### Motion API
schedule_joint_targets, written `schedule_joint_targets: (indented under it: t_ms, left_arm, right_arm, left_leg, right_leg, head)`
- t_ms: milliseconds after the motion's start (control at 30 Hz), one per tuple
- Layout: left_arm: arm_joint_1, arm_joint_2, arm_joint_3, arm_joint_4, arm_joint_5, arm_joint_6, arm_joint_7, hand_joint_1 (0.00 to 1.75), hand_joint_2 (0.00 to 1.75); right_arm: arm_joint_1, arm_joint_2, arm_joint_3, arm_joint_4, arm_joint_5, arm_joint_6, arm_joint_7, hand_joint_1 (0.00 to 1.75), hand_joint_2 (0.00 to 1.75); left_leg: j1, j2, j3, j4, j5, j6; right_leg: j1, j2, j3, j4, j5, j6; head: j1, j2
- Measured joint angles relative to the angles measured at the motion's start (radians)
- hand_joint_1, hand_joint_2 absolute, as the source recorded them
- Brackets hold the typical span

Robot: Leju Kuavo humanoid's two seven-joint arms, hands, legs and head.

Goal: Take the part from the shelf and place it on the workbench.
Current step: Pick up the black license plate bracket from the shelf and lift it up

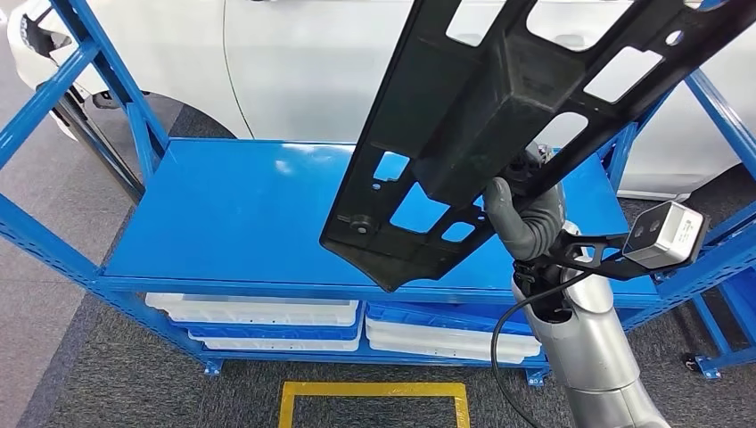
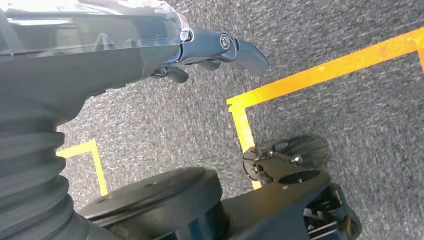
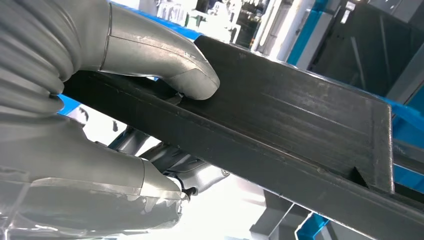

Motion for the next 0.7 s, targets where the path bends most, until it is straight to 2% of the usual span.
schedule_joint_targets:
  t_ms: [33, 67, 133, 167, 200, 267, 400, 467, 500, 567, 600, 633, 700]
  left_arm:
    - [0.001, 0.000, 0.000, 0.000, 0.000, 0.001, 0.000, 0.00, 1.75]
    - [0.002, 0.000, 0.000, 0.000, 0.000, 0.001, 0.000, 0.00, 1.75]
    - [0.002, 0.000, 0.000, 0.000, 0.000, 0.002, -0.001, 0.00, 1.75]
    - [0.002, 0.000, 0.000, 0.000, 0.000, 0.002, -0.002, 0.00, 1.75]
    - [0.002, 0.000, 0.001, 0.000, -0.001, 0.002, -0.002, 0.00, 1.75]
    - [0.002, 0.000, 0.001, 0.000, -0.001, 0.002, -0.002, 0.00, 1.75]
    - [0.002, 0.000, 0.001, 0.000, -0.001, 0.002, -0.002, 0.00, 1.75]
    - [0.002, 0.001, 0.001, 0.000, -0.001, 0.002, -0.002, 0.00, 1.75]
    - [0.002, 0.001, 0.001, 0.000, -0.001, 0.002, -0.002, 0.00, 1.75]
    - [0.002, 0.001, 0.001, 0.000, -0.002, 0.001, -0.005, 0.00, 1.75]
    - [0.002, 0.000, 0.001, 0.000, -0.003, 0.000, -0.007, 0.00, 1.75]
    - [0.003, 0.000, 0.001, 0.001, -0.004, -0.001, -0.009, 0.00, 1.75]
    - [0.004, -0.001, 0.001, 0.001, -0.008, -0.004, -0.009, 0.00, 1.75]
  right_arm:
    - [0.001, -0.001, 0.000, 0.001, 0.002, -0.001, 0.000, 1.75, 1.75]
    - [0.001, -0.002, 0.000, 0.001, 0.004, -0.002, -0.001, 1.75, 1.75]
    - [0.003, -0.003, 0.000, 0.001, 0.009, -0.002, -0.002, 1.75, 1.75]
    - [0.005, -0.003, 0.000, 0.002, 0.010, -0.003, -0.002, 1.75, 1.75]
    - [0.007, -0.003, 0.000, 0.002, 0.011, -0.003, -0.002, 1.75, 1.75]
    - [0.009, -0.003, 0.000, 0.003, 0.011, -0.003, -0.002, 1.75, 1.75]
    - [0.010, -0.003, 0.000, 0.003, 0.011, -0.003, -0.002, 1.75, 1.75]
    - [0.012, -0.003, 0.000, 0.003, 0.011, -0.002, -0.002, 1.75, 1.75]
    - [0.012, -0.003, 0.000, 0.003, 0.011, -0.004, -0.002, 1.75, 1.75]
    - [0.019, -0.003, 0.000, 0.004, 0.011, -0.012, -0.008, 1.75, 1.75]
    - [0.026, -0.003, -0.001, 0.004, 0.012, -0.017, -0.014, 1.75, 1.75]
    - [0.035, -0.004, -0.001, 0.004, 0.014, -0.021, -0.020, 1.75, 1.75]
    - [0.056, -0.003, -0.004, 0.004, 0.020, -0.026, -0.031, 1.75, 1.75]
  left_leg:
    - [0.000, 0.000, -0.004, 0.005, -0.007, -0.006]
    - [0.000, 0.001, -0.013, 0.023, -0.028, -0.010]
    - [0.003, 0.002, -0.051, 0.123, -0.108, -0.017]
    - [0.004, 0.003, -0.073, 0.193, -0.151, -0.019]
    - [0.005, 0.003, -0.090, 0.251, -0.182, -0.021]
    - [0.005, 0.003, -0.103, 0.304, -0.205, -0.023]
    - [0.005, 0.003, -0.100, 0.307, -0.205, -0.024]
    - [0.005, 0.003, -0.075, 0.280, -0.193, -0.024]
    - [0.006, 0.003, -0.020, 0.205, -0.169, -0.022]
    - [0.003, 0.004, 0.069, 0.053, -0.110, -0.001]
    - [0.003, 0.005, 0.096, -0.010, -0.079, 0.012]
    - [0.002, 0.006, 0.081, -0.016, -0.061, 0.025]
    - [0.003, 0.009, 0.049, -0.018, -0.033, 0.033]
  right_leg:
    - [-0.002, -0.002, -0.003, -0.004, 0.007, -0.007]
    - [-0.005, -0.004, -0.008, -0.009, 0.016, -0.014]
    - [-0.007, -0.007, -0.025, -0.014, 0.032, -0.024]
    - [-0.006, -0.008, -0.035, -0.013, 0.040, -0.025]
    - [-0.005, -0.009, -0.045, -0.012, 0.047, -0.025]
    - [-0.005, -0.010, -0.056, -0.011, 0.055, -0.025]
    - [-0.005, -0.010, -0.059, -0.011, 0.057, -0.025]
    - [-0.005, -0.010, -0.068, -0.010, 0.063, -0.023]
    - [-0.005, -0.010, -0.077, -0.006, 0.071, -0.020]
    - [-0.006, -0.008, -0.099, -0.002, 0.092, 0.003]
    - [-0.007, -0.007, -0.113, 0.011, 0.083, 0.017]
    - [-0.008, -0.006, -0.128, 0.041, 0.052, 0.029]
    - [-0.009, -0.005, -0.164, 0.161, -0.053, 0.038]
  head:
    - [0.000, 0.000]
    - [0.000, 0.000]
    - [0.000, 0.000]
    - [0.000, 0.000]
    - [0.000, 0.000]
    - [0.000, 0.000]
    - [0.000, 0.000]
    - [0.000, 0.000]
    - [0.000, 0.000]
    - [0.000, 0.000]
    - [0.000, 0.000]
    - [0.000, 0.000]
    - [0.000, 0.000]
